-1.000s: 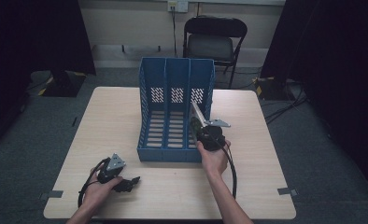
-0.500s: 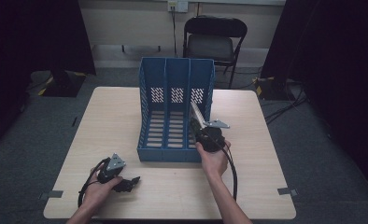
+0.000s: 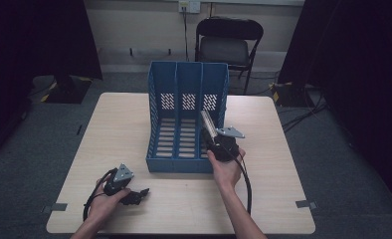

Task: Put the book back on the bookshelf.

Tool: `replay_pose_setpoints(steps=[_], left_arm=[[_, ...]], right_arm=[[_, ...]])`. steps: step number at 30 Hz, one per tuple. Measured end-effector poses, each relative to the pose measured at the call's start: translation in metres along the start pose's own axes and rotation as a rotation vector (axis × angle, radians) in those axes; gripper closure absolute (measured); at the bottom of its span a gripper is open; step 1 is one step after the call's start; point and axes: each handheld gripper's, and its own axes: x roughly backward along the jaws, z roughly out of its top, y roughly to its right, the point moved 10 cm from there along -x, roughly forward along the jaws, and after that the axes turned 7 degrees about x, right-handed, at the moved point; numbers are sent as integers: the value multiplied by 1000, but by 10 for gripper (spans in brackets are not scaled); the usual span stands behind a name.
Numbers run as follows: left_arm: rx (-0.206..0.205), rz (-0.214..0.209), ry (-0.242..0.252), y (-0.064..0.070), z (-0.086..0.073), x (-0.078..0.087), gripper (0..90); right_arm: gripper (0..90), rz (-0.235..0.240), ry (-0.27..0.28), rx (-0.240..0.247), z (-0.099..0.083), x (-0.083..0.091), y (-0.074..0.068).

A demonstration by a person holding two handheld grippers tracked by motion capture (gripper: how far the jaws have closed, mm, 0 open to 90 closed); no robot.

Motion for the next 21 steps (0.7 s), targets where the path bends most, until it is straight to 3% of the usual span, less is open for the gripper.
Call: replay_pose_setpoints(steps=[3,4,9,11,16,21], left_arm=[[0,-2,1,0,0,0,94],[0,-1,0,0,0,0,94],[0,1,0,0,0,0,94],[1,-2,1,0,0,0,94],[1,-2,1,0,0,0,94],[0,0,1,0,0,0,94]], right_arm=[[614,-19,41,-10,3,2,2],[631,-23,78,-30,4,3,2],[650,-51,158,-19,5,6,-3],[649,-59,160,-23,4,6,-2],[644,-30,138,-46,-2,0,-4],[682,-52,126,-43,-2,-2,-1]])
